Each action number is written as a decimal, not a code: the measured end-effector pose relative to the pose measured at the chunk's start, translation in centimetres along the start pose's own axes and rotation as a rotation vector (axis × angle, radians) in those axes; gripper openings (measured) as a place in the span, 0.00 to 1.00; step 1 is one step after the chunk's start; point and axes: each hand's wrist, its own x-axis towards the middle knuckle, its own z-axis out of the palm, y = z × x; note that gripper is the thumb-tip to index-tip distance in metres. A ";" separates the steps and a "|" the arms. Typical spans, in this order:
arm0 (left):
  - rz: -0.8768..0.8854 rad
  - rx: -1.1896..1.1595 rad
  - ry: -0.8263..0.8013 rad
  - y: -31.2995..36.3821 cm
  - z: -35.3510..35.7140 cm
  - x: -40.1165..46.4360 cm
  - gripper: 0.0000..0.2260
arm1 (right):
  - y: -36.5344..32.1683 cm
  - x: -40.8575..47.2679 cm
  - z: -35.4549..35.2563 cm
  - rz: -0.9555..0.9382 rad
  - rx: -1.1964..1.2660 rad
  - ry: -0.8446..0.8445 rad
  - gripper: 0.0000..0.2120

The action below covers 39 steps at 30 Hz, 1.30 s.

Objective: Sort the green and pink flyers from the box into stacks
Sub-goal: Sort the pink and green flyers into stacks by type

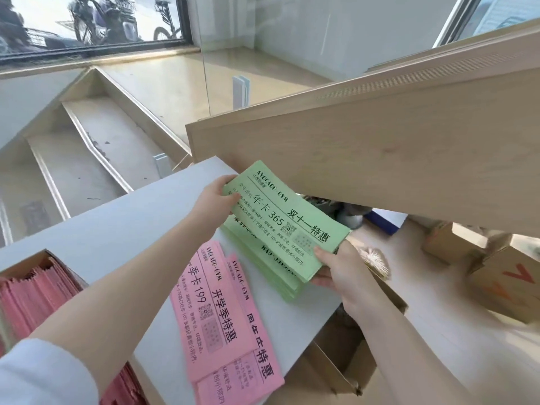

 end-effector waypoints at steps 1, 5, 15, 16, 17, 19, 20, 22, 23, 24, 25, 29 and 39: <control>0.006 0.033 0.000 -0.3 -0.2 0.3 0.16 | 0.0 -0.1 0.0 0.016 -0.040 -0.015 0.09; -0.050 0.136 -0.024 -2.0 -0.7 0.6 0.16 | 0.7 -0.2 -0.2 0.106 -0.042 -0.094 0.06; -0.191 0.283 -0.012 -3.5 0.2 1.3 0.20 | 1.9 0.7 -0.8 0.135 -0.406 0.017 0.21; -0.198 0.301 -0.028 -3.5 0.2 1.3 0.20 | 2.1 0.7 -0.8 0.136 -0.434 0.016 0.23; -0.203 0.325 -0.025 -3.4 0.2 1.3 0.20 | 2.3 0.6 -1.0 0.113 -0.478 0.038 0.25; -0.256 0.396 0.009 -2.9 -0.7 1.3 0.20 | 3.1 -0.1 -1.3 0.032 -0.598 0.111 0.29; -0.281 0.451 0.019 -2.8 -1.4 1.1 0.20 | 3.7 -0.8 -1.4 -0.009 -0.670 0.123 0.31; -0.299 0.632 -0.049 -3.0 -3.1 0.4 0.18 | 5.2 -2.5 -1.0 -0.048 -0.794 0.093 0.34; -0.311 0.750 -0.125 -3.3 -3.8 -0.3 0.19 | 5.9 -3.4 -0.7 -0.024 -0.826 0.076 0.34; -0.322 0.868 -0.211 -3.6 -4.4 -1.1 0.19 | 6.4 -4.2 -0.3 0.025 -0.846 0.061 0.34; -0.330 0.956 -0.290 -3.9 -4.8 -1.9 0.20 | 7.0 -5.1 0.0 0.084 -0.854 0.049 0.34; -0.200 1.167 -0.434 -4.4 -5.0 -4.2 0.16 | 9.1 -8.3 2.3 0.304 -0.643 0.000 0.33; -0.084 1.314 -0.525 -4.7 -4.9 -6.5 0.14 | 9.8 -10.3 5.8 0.154 -0.615 0.138 0.17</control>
